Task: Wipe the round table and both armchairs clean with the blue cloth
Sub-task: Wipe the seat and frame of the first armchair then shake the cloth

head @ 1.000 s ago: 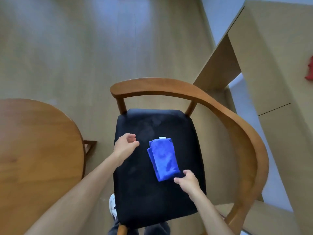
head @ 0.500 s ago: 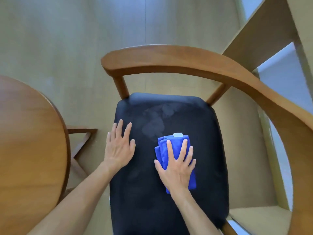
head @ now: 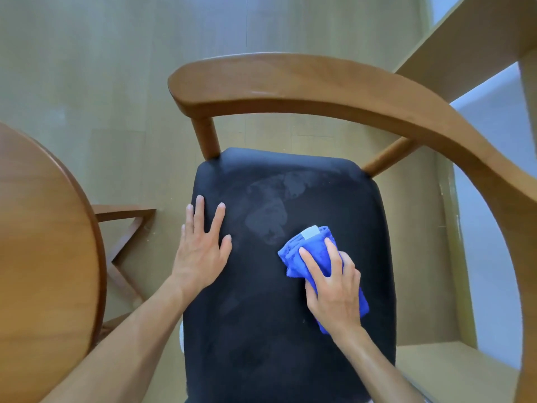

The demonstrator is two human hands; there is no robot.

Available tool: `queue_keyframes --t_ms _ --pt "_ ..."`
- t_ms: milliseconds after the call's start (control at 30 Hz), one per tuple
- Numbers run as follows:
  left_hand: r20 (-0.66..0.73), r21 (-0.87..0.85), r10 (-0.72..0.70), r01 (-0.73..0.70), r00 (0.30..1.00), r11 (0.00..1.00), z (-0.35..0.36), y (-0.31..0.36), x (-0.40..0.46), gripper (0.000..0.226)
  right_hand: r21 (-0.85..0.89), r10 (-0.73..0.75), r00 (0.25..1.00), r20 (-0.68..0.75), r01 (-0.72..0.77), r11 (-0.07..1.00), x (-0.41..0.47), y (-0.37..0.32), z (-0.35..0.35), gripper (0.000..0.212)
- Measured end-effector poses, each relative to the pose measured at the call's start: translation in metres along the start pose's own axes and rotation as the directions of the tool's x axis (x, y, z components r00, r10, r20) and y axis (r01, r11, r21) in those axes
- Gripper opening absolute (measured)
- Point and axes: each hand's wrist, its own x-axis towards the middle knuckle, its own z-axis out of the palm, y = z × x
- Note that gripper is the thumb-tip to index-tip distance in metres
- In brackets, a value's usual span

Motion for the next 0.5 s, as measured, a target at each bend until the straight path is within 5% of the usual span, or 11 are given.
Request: queue_keyframes --t_ms 67,167,267,333,433,500 --pt "0.000 -0.010 -0.002 0.002 1.000 1.000 0.001 -0.002 0.001 0.065 0.020 0.206 0.978 -0.037 -0.206 0.978 0.030 0.021 -0.002 0.045" --pt "0.003 -0.027 -0.016 0.016 1.000 1.000 0.003 -0.002 0.002 0.065 0.118 0.640 0.767 -0.032 -0.633 0.765 0.084 0.027 0.002 0.046" --pt "0.005 -0.043 -0.020 0.020 1.000 0.999 0.006 0.000 0.004 0.065 0.118 0.726 0.684 -0.065 -0.718 0.686 0.123 0.001 0.008 0.045" --pt "-0.005 -0.057 -0.018 0.018 1.000 0.998 0.007 0.001 0.005 0.066 0.160 0.609 0.790 -0.069 -0.593 0.789 0.142 -0.043 0.007 0.044" --pt "-0.027 -0.162 0.014 -0.018 1.000 0.987 0.005 -0.003 0.005 0.068 0.157 0.186 0.980 -0.067 -0.174 0.972 0.157 -0.130 0.009 0.039" --pt "-0.029 -0.225 0.045 -0.050 0.999 0.973 0.002 -0.009 0.006 0.071 0.147 -0.076 0.997 0.022 0.072 0.987 0.160 -0.158 0.011 0.037"
